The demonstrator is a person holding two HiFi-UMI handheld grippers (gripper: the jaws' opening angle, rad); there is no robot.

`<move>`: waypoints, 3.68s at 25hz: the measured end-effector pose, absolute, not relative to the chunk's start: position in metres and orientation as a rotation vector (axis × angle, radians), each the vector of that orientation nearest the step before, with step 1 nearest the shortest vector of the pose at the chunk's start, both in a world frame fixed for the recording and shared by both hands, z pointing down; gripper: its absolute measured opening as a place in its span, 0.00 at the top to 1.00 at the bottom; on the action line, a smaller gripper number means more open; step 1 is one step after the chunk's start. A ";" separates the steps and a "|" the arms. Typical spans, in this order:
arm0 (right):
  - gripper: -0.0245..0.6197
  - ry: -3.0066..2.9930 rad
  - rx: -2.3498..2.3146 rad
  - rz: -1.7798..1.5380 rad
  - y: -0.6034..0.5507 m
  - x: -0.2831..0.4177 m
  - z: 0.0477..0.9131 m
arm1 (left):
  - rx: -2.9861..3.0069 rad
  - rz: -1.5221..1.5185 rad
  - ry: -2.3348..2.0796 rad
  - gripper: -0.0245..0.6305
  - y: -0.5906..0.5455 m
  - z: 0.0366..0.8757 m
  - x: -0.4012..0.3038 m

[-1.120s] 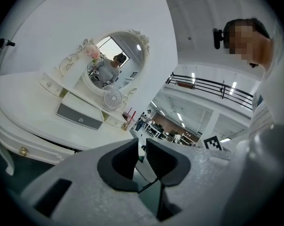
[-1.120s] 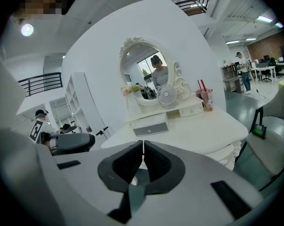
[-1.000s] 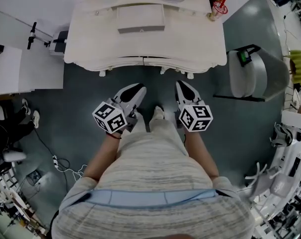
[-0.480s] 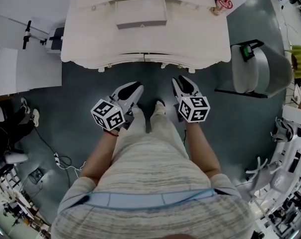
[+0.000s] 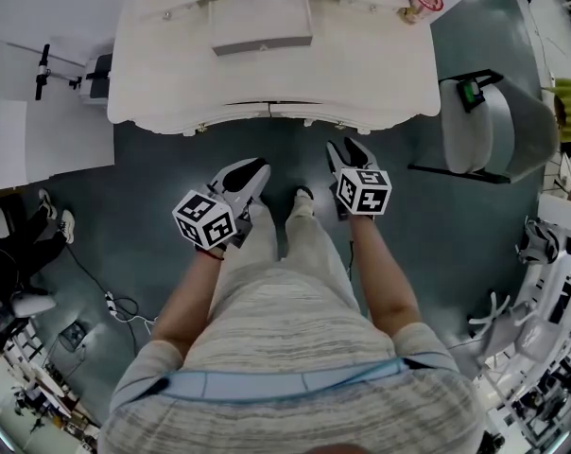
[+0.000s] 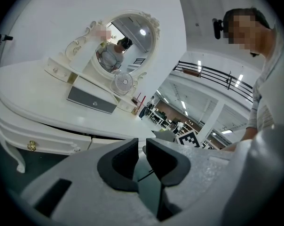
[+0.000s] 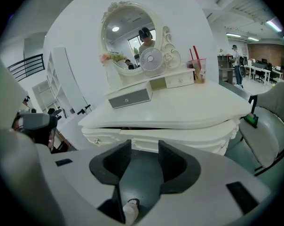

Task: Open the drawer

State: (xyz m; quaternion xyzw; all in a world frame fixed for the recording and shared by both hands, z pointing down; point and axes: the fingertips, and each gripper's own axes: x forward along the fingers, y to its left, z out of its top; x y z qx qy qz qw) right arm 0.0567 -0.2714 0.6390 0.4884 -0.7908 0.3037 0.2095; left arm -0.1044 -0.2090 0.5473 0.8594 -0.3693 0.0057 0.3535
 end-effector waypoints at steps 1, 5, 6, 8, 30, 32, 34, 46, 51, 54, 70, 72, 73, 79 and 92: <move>0.74 -2.185 1.362 0.847 -0.273 0.059 0.644 | 2.221 0.020 -0.954 0.87 -0.209 0.550 -0.104; 0.74 -2.134 1.370 0.846 -0.281 0.068 0.665 | 2.214 0.033 -0.953 0.87 -0.212 0.558 -0.100; 0.74 -2.121 1.372 0.846 -0.283 0.070 0.670 | 2.212 0.034 -0.953 0.87 -0.213 0.560 -0.100; 0.74 -2.096 1.372 0.851 -0.286 0.073 0.681 | 2.208 0.037 -0.952 0.87 -0.214 0.563 -0.099; 0.71 -1.914 1.355 0.933 -0.323 0.089 0.761 | 2.159 0.076 -0.940 0.87 -0.221 0.586 -0.092; 0.71 -1.902 1.350 0.927 -0.327 0.089 0.764 | 2.158 0.073 -0.936 0.87 -0.222 0.587 -0.090; 0.71 -1.887 1.345 0.925 -0.330 0.089 0.768 | 2.157 0.072 -0.933 0.87 -0.223 0.587 -0.089; 0.76 -1.821 1.338 0.920 -0.330 0.095 0.782 | 2.149 0.062 -0.927 0.87 -0.219 0.586 -0.088; 0.77 -1.805 1.316 0.917 -0.328 0.094 0.782 | 2.149 0.058 -0.929 0.87 -0.219 0.585 -0.089; 0.77 -1.798 1.318 0.919 -0.325 0.095 0.783 | 2.150 0.054 -0.928 0.87 -0.220 0.584 -0.089; 0.77 -1.769 1.308 0.941 -0.280 0.098 0.784 | 2.167 0.054 -0.908 0.87 -0.215 0.581 -0.089; 0.77 -1.769 1.302 0.943 -0.273 0.099 0.783 | 2.173 0.054 -0.905 0.87 -0.216 0.579 -0.089; 0.77 -1.768 1.300 0.945 -0.269 0.099 0.783 | 2.177 0.054 -0.903 0.87 -0.216 0.578 -0.088; 0.77 -1.751 1.294 0.958 -0.241 0.102 0.784 | 2.195 0.060 -0.885 0.87 -0.214 0.574 -0.084; 0.77 -1.726 1.282 0.985 -0.189 0.106 0.783 | 2.219 0.072 -0.852 0.87 -0.212 0.568 -0.077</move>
